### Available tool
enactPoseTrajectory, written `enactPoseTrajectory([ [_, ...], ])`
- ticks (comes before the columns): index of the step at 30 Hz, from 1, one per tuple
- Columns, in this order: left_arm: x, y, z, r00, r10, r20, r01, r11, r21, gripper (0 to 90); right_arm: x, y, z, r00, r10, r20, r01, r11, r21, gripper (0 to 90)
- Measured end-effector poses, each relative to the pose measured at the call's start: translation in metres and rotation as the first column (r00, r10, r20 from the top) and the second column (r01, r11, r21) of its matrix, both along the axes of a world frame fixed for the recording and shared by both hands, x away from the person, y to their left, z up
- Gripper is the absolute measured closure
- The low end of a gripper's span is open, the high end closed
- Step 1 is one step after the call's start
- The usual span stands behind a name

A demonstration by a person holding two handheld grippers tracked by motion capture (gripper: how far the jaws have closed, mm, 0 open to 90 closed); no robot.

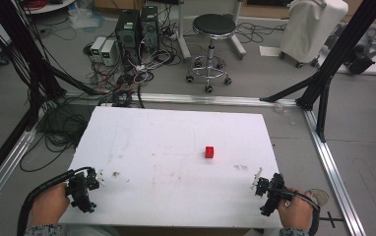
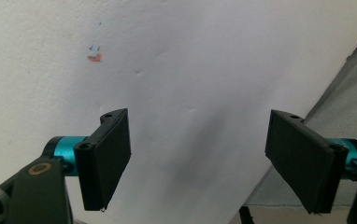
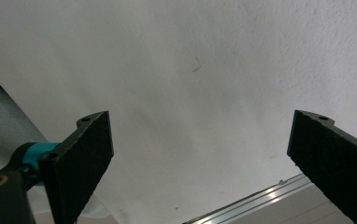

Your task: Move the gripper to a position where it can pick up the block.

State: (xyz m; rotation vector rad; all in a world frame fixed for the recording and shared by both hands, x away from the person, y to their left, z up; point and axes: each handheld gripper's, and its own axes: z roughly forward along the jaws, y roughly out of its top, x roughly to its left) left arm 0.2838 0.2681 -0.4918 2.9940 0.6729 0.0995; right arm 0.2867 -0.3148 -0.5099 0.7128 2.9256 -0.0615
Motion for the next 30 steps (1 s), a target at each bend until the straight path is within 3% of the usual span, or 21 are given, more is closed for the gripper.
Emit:
enactPoseTrajectory([
  [18,0.001,0.0,0.001,1.0,0.004,0.006,-0.004,0.9999,-0.014,22.6,0.001,0.0,0.001,1.0,0.009,0.002,-0.009,0.9999,0.007,6.2],
  [30,0.0,0.004,0.001,0.9998,0.019,0.009,-0.018,0.9996,-0.021,22.6,0.017,-0.005,0.008,0.9993,0.035,0.012,-0.035,0.9991,0.025,6.2],
])
